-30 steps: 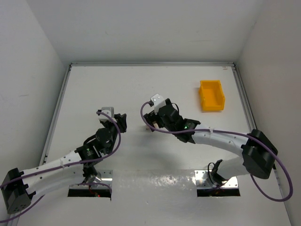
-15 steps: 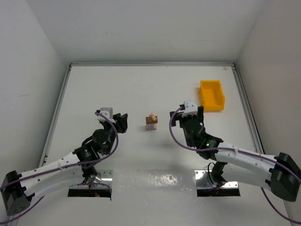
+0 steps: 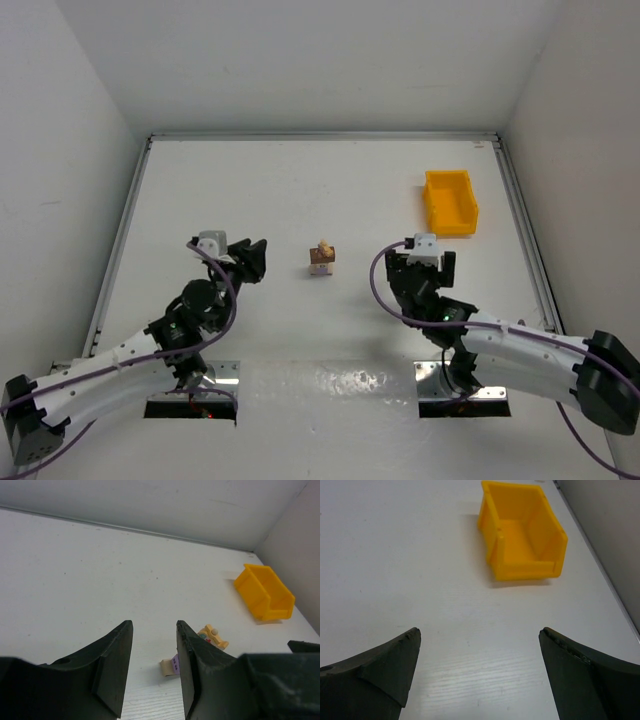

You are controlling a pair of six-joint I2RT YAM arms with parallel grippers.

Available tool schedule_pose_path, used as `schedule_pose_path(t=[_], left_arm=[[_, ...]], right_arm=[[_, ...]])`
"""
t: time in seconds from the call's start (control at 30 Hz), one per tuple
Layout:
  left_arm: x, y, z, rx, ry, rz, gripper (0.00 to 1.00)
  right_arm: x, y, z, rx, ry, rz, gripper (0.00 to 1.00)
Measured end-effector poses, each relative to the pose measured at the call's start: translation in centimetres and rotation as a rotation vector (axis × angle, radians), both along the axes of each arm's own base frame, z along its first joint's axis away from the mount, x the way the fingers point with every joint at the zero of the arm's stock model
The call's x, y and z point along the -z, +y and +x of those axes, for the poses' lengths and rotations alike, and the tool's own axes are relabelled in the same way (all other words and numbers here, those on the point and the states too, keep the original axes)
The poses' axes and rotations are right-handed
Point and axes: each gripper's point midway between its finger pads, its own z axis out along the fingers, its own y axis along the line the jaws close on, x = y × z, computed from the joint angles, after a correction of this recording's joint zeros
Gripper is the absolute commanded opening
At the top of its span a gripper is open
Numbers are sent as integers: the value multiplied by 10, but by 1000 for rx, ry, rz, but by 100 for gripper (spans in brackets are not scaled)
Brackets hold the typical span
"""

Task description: Build the wood block tower

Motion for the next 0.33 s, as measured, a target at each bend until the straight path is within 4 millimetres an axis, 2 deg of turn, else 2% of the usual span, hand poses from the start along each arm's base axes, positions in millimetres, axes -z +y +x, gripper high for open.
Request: schedule_pose_path(t=[0.2, 0.33], left_arm=[[-17, 5, -6, 16, -44, -65, 37], [-17, 2, -7, 29, -44, -69, 37]], right_arm=[[4, -3, -8, 3, 43, 54, 99], [2, -5, -13, -2, 42, 99, 99]])
